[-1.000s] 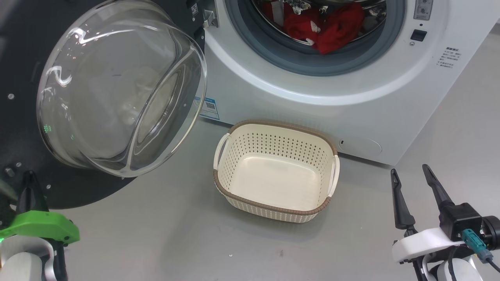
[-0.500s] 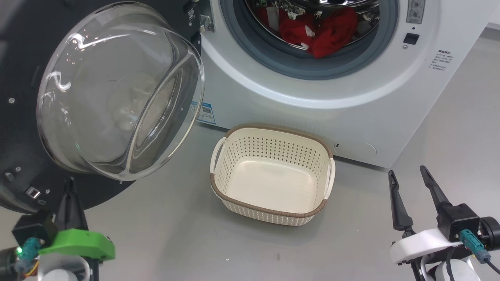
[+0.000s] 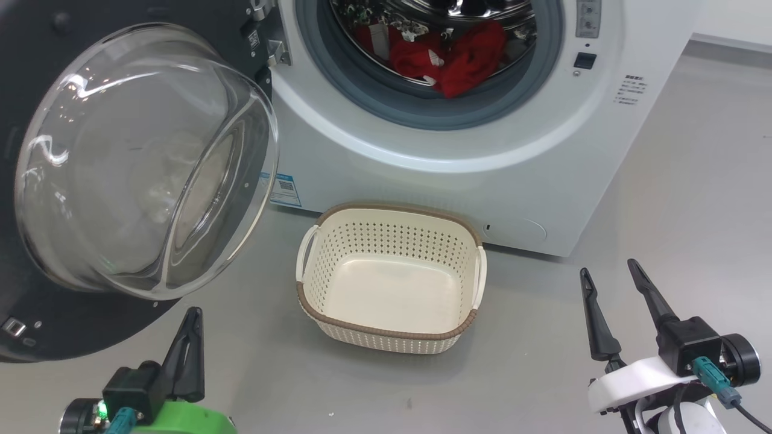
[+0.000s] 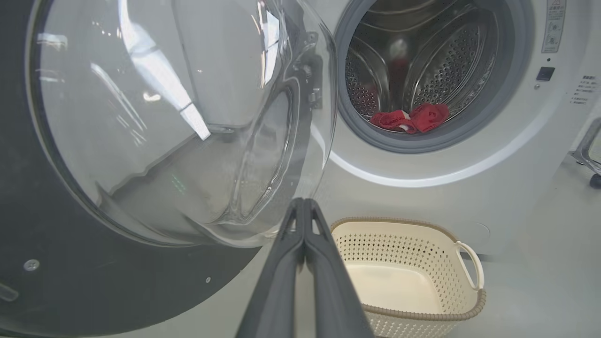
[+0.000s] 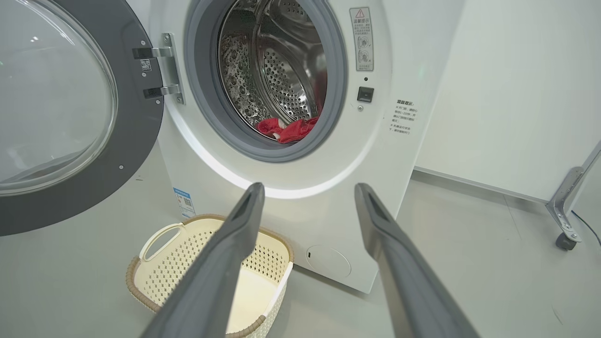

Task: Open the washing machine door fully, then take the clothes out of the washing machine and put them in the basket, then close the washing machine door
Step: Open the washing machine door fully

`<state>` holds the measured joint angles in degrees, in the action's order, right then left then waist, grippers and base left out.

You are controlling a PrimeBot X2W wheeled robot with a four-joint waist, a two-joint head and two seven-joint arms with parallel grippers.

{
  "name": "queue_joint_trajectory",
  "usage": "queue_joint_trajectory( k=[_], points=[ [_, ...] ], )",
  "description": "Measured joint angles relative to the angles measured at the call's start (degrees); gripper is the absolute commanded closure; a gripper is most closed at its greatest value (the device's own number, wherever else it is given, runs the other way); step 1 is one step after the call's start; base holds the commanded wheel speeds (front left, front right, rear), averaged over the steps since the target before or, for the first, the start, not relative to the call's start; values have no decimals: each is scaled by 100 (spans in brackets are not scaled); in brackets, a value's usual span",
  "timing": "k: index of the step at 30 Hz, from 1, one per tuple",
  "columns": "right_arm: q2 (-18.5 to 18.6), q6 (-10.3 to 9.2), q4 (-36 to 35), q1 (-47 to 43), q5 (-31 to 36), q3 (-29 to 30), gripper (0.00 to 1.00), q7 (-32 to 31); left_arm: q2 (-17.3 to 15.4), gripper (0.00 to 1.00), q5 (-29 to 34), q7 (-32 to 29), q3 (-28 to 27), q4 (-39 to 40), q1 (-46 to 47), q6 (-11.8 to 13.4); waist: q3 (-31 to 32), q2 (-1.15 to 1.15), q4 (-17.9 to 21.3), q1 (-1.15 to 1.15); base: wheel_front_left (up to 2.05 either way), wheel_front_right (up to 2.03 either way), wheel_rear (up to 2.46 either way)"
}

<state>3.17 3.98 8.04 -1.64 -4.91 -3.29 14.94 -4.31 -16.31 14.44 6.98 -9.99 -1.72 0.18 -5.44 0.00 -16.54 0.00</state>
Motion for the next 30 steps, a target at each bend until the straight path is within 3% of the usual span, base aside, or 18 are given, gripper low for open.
queue_joint_trajectory(
  k=[2, 3, 4, 5, 6, 7, 22, 30],
  points=[
    [-9, 0, 2, -3, -1, -31, 0, 0, 1, 100, 29, 0, 60, 29, -66, -7, 21, 0, 95, 0, 0, 0, 0],
    [-12, 0, 8, -6, -3, -45, 0, -1, 3, 95, 31, 0, 75, 40, -104, -8, 32, 0, 146, 0, 0, 0, 0],
    [-16, 0, 14, -7, -9, -65, 0, 0, 2, 68, 54, 0, 77, 51, -135, -8, 43, 0, 197, 0, 0, 0, 0],
    [-23, 0, 18, -10, -12, -77, 0, -1, 2, 53, 79, 0, 83, 63, -166, -9, 53, 0, 251, 0, 0, 0, 0],
    [-33, 0, 21, -14, -13, -92, 0, 0, 2, 21, 79, 0, 91, 63, -198, -30, 64, 0, 309, 0, 0, 0, 0],
    [-38, 0, 20, -20, -18, -109, 0, -1, 2, 3, 79, 0, 99, 68, -226, -44, 74, 0, 366, 0, 0, 0, 0],
    [-66, 48, 14, -169, -180, -355, 0, -1, 0, 0, 180, 0, -142, 259, -248, 79, 180, 0, 1303, 0, 0, 0, 0],
    [-70, 23, -7, -370, -246, -333, 0, -1, -1, 0, 205, 0, -87, 241, -328, 78, 286, 0, 1559, 0, 0, 0, 0]
  ],
)
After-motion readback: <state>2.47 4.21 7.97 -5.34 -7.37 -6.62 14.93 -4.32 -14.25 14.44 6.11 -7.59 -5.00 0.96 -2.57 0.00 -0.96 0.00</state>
